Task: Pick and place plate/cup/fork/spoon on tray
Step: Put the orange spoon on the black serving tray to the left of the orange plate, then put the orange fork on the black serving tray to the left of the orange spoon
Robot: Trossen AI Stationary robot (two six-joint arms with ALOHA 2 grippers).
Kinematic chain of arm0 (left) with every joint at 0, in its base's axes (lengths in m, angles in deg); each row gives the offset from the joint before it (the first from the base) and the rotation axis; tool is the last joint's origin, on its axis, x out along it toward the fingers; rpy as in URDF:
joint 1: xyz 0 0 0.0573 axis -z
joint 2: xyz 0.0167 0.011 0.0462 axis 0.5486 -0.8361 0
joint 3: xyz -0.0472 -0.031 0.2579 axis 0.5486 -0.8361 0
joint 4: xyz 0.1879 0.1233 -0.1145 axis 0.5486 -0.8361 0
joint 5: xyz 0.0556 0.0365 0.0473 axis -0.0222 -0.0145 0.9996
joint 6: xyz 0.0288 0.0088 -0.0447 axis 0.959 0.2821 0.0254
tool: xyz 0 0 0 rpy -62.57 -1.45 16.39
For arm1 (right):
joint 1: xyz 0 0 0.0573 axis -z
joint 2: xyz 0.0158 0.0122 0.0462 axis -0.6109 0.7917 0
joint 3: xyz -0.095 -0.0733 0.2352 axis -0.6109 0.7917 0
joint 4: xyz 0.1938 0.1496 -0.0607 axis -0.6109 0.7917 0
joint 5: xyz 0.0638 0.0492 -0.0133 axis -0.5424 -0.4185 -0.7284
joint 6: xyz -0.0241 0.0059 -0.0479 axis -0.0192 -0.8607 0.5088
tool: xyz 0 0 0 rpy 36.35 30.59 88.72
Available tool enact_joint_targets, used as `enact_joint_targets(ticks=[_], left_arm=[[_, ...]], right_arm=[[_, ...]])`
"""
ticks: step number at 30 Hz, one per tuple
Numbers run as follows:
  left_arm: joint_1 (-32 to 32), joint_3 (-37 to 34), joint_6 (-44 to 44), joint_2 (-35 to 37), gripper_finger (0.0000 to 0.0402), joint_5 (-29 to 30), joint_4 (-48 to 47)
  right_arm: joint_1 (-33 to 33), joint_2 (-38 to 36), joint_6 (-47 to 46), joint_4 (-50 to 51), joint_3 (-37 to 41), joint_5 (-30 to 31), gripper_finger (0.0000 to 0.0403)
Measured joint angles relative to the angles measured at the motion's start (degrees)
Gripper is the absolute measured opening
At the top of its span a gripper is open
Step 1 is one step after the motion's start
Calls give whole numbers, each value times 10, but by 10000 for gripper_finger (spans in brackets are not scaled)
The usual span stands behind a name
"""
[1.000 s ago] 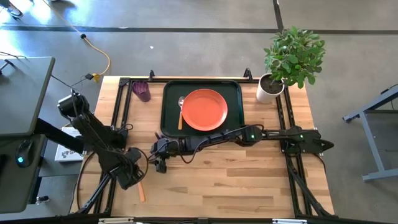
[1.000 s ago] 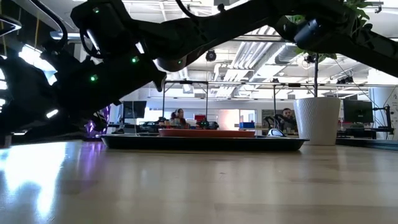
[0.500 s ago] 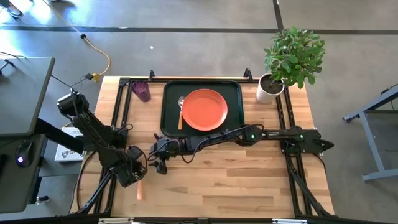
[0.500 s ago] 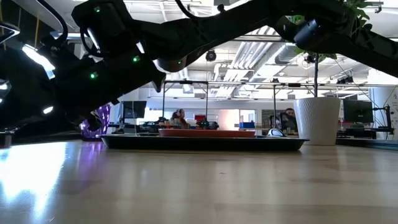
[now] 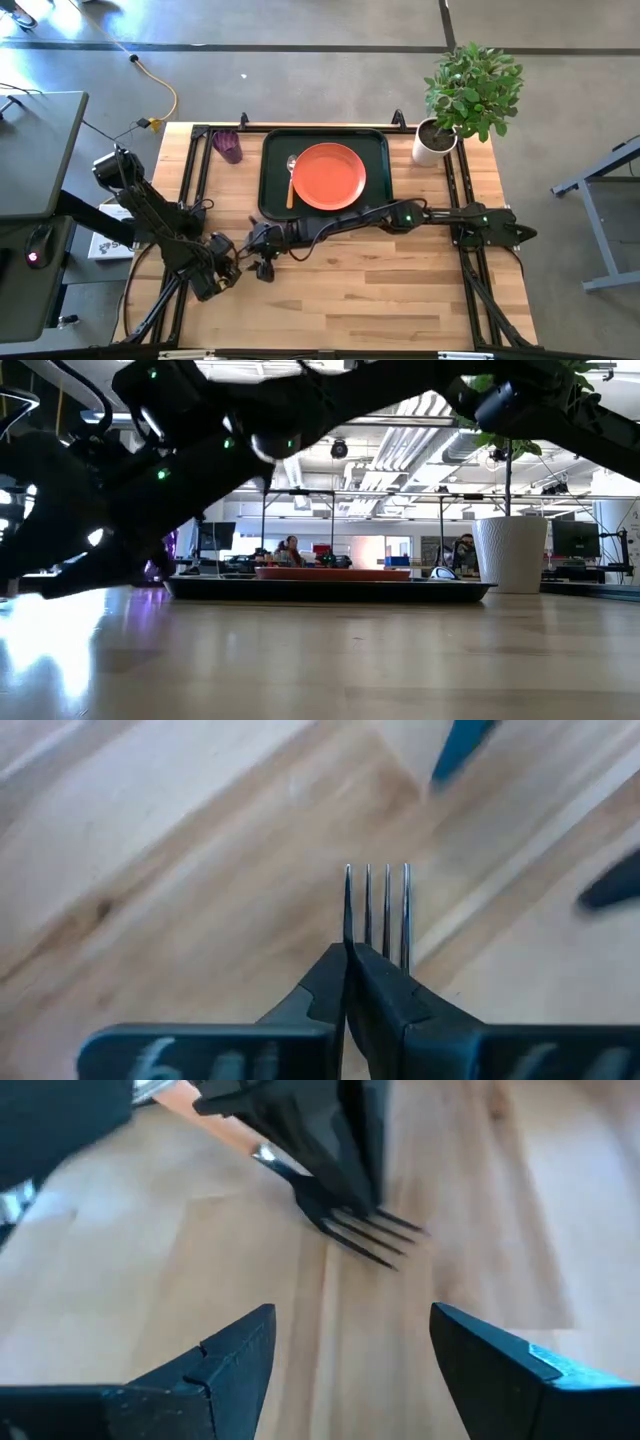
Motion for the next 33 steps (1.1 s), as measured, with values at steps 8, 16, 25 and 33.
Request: enact_joint_targets(ticks=[8,16,25,33], left_arm=[[7,89,43,0,12,-51,-79],[35,96,5,-13,53,-49,-58],[47,80,-7,-73,94,-92,-17],[56,79,-10,-89,16,-105,-7]], right_arm=[[-22,-33,53,155,0,-3,257],[-54,-33,76,182,0,5,257],[-69,-49,92,203,0,-9,257],[-63,-78,99,252,0,3,257]])
